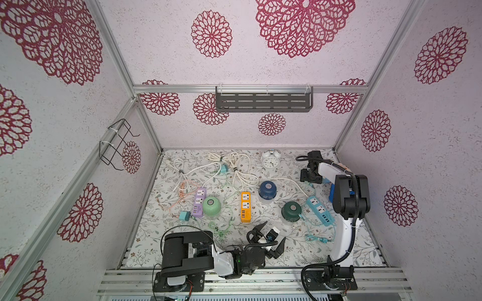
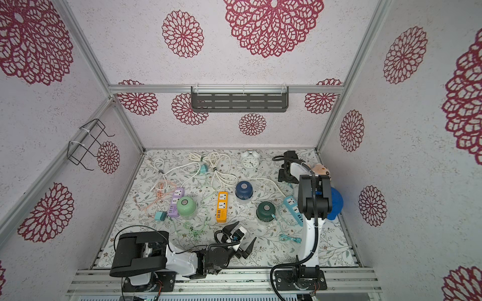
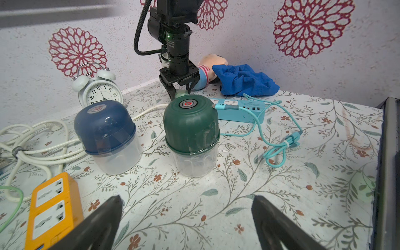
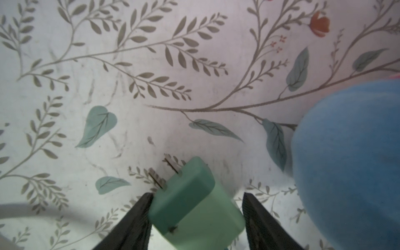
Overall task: Charge the cordless meat grinders
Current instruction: Pick up the plug from the center of the board.
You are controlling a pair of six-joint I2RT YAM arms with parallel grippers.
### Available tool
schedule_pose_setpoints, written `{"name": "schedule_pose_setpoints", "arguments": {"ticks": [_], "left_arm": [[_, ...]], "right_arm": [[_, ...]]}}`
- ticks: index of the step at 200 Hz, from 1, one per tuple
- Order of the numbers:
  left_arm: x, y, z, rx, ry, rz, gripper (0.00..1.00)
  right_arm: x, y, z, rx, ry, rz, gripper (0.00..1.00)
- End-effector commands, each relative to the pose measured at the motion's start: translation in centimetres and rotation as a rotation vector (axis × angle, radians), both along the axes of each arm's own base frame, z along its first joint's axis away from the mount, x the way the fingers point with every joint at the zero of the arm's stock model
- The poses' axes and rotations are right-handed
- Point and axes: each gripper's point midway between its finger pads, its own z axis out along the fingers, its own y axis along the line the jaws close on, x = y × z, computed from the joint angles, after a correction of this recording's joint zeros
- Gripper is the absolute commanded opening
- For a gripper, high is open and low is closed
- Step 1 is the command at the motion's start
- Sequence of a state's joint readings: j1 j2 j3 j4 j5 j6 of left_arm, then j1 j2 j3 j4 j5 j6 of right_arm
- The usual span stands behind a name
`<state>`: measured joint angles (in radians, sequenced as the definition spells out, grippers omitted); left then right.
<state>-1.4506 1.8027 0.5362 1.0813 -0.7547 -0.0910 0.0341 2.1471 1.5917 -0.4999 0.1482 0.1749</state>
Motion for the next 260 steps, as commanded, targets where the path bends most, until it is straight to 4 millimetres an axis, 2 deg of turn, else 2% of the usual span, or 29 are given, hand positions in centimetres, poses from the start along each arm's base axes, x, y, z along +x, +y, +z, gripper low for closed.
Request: {"name": "schedule_pose_setpoints", "arguments": {"ticks": [1,22,44,83,102,120,136,208,227,260], "left_arm": [[-0.2,-0.3,2.2,-0.063,0.000,0.012,0.97],[-0.1,-0.3,2.7,-0.072,-0.003,0.013,0.97],[-0.1,-0.5,3.0,-0.073,-0.010,0.012,0.97],[-0.1,-0.4,3.2,-0.081,-0.007,0.012,0.97],[-0.2,-0.3,3.2,-0.086,-0.005,0.012,0.97],[-0.2,-0.2,3.2,-0.090,-0.003,0.010,0.97],[-0.3,-0.4,3.2,-0.087,-0.004,0.005,0.97],[-0.8,-1.3,3.2,-0.084,-0.007,-0.025,0.97],[-1.0,-1.4,3.2,-0.086,-0.008,-0.031,0.97],[-1.4,-1.6,3.2,-0.089,-0.010,-0.039,0.97]], "right_arm": [[-0.1,0.4,0.3,0.034,0.017,0.025,0.67],[-0.6,1.2,0.1,0.075,0.019,0.054,0.75],[-0.9,2.1,0.3,0.114,0.000,0.089,0.77],[-1.2,3.0,0.7,0.161,-0.002,0.110,0.66],[-1.6,2.6,0.4,0.141,0.014,0.100,0.64],[-2.1,2.0,0.2,0.105,0.031,0.086,0.72],[-2.6,1.5,0.2,0.080,0.034,0.079,0.74],[-3.8,1.2,2.2,0.071,-0.016,0.073,0.78],[-4.2,0.8,2.3,0.065,-0.011,0.066,0.77],[-5.0,0.0,1.7,0.065,0.013,0.049,0.68]]}}
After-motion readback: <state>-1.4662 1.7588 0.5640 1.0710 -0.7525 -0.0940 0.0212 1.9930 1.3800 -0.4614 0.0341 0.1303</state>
